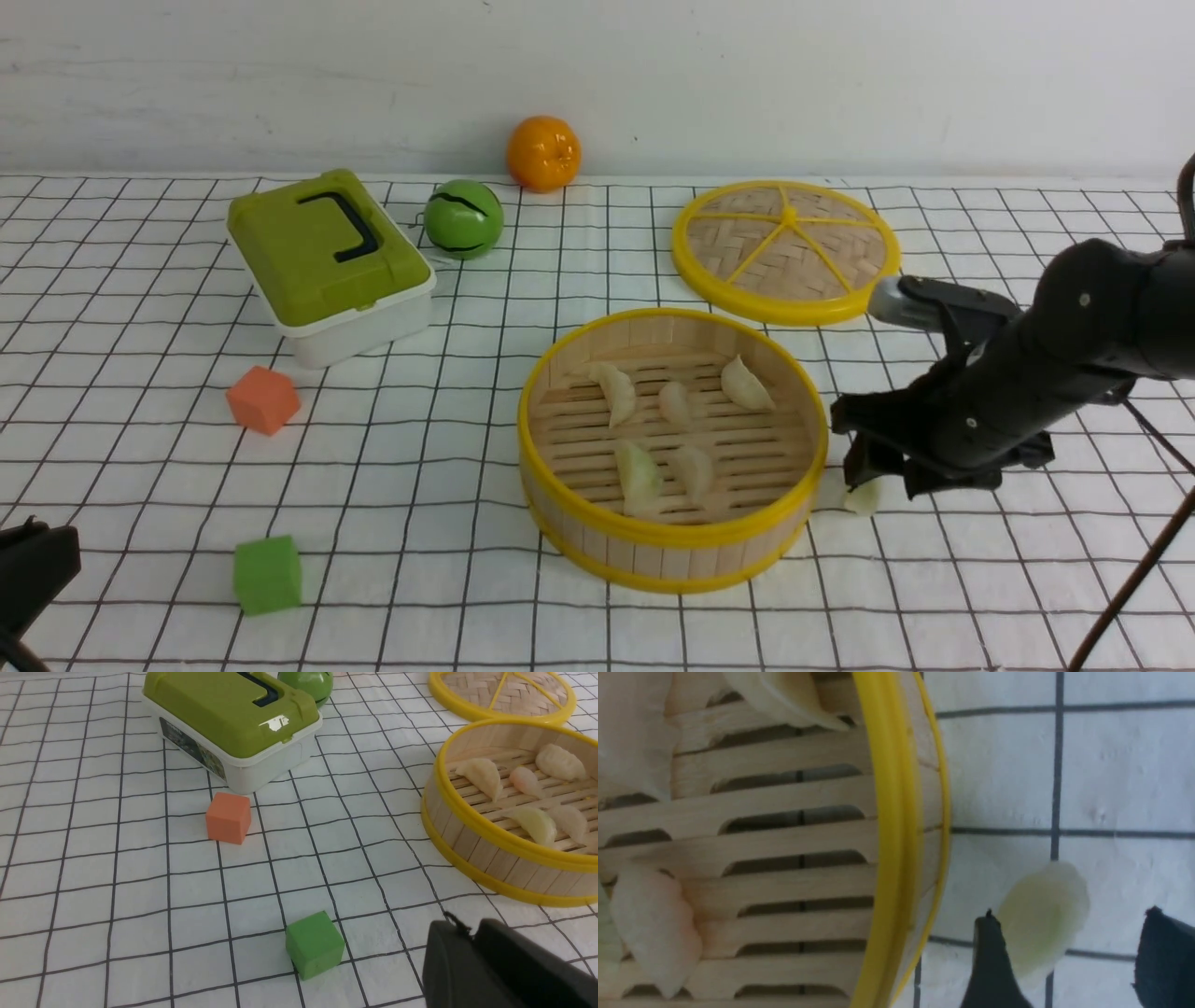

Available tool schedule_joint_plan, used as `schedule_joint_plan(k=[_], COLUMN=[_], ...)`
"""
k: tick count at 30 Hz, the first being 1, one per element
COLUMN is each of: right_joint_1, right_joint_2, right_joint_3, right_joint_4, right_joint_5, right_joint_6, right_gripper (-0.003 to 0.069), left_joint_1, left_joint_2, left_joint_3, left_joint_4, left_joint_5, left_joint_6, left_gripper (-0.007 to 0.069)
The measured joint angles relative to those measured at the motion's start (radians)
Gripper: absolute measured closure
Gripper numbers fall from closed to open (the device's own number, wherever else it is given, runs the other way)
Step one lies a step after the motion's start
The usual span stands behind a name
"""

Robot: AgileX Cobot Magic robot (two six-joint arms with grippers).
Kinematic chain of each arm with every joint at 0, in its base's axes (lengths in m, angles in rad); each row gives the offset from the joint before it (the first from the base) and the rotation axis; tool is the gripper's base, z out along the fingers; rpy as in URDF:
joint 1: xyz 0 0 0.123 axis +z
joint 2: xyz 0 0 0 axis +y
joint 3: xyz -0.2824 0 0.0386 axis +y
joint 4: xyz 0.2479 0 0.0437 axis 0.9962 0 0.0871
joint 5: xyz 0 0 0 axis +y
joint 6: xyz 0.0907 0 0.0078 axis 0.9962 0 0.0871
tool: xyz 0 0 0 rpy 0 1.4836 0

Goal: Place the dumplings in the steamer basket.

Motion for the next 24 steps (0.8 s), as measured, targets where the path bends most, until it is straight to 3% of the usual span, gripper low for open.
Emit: schedule_joint_plan(k=[9,14,24], right_joint_1=[0.008,0.009,0.008], right_joint_2=[0.044,0.044,-0.038], right_joint_3=[0.000,-0.001,0.001], right_joint_4=[-0.022,-0.058,-0.227], right_joint_5=[-0.043,-0.008,0.083], right_joint_6=[0.001,0.000,0.000], right_gripper=[0.0318,0.0448,0.0450], left_joint_1=[0.000,0.000,0.000], left_joint_2=[0.000,0.000,0.000], left_joint_3=[0.000,0.000,0.000], left_joint_4=[0.000,0.000,0.000], left_joint_5=[0.000,0.000,0.000], left_joint_6=[0.000,0.000,0.000], left_gripper=[0.0549,0.0545,0.0537])
